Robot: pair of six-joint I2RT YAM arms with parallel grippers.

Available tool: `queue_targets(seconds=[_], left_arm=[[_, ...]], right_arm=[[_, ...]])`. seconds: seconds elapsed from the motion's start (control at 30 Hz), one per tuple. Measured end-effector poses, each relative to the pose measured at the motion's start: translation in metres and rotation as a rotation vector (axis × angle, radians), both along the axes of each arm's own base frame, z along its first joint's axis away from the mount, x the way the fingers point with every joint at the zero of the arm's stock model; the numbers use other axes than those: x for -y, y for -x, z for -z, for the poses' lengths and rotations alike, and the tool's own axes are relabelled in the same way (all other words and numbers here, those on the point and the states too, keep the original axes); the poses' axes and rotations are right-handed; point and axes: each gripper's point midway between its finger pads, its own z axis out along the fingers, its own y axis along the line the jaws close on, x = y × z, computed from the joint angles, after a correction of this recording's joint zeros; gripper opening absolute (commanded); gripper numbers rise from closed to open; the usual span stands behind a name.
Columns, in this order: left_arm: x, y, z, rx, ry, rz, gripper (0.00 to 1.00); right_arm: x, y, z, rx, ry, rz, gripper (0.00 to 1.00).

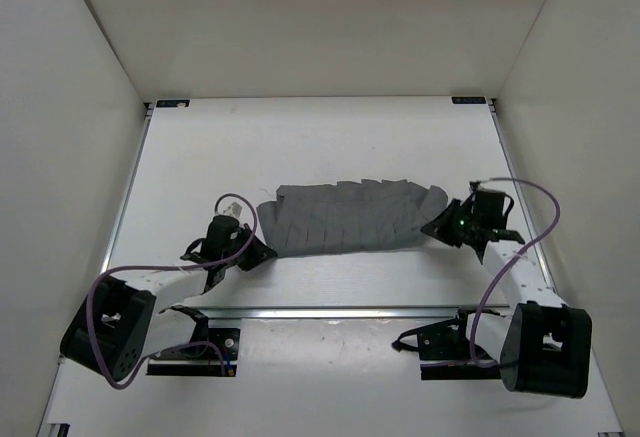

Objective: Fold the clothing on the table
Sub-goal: Fold the skirt

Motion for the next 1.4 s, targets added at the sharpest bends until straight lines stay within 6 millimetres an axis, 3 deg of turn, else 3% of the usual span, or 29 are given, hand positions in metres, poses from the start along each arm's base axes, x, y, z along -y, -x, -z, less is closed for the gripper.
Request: queue_targets(seconds=[0.1, 0.23, 0.37, 0.6, 0.83, 1.1, 1.4], left_arm=[[0.003, -0.002, 0.0, 0.002, 0.012, 0.002, 0.0], [0.006, -0.006, 0.0, 0.011, 0.021, 0.001, 0.0], [0.006, -0.01, 0.0, 0.02, 0.03, -0.002, 0.0], [0.004, -0.012, 0.0, 0.022, 0.034, -0.012, 0.0], [0.002, -0.012, -0.001, 0.025, 0.034, -0.02, 0.0], [-0.003, -0.008, -0.001, 0.029, 0.034, -0.03, 0.0], [-0.009, -0.005, 0.0, 0.032, 0.031, -0.041, 0.0]], right_arm=[[-0.022, -0.031, -0.046, 0.121, 0.048, -0.165, 0.0], [-0.084, -0.064, -0.105, 0.261, 0.078, -0.404, 0.0], [-0.154, -0.064, -0.126, 0.315, 0.06, -0.596, 0.01], [-0.24, -0.04, -0.101, 0.24, 0.015, -0.802, 0.0], [-0.299, -0.021, -0.074, 0.177, -0.015, -0.925, 0.0], [-0.344, -0.002, -0.05, 0.12, -0.06, -1.026, 0.0], [-0.378, 0.013, -0.025, 0.046, -0.123, -1.13, 0.01]])
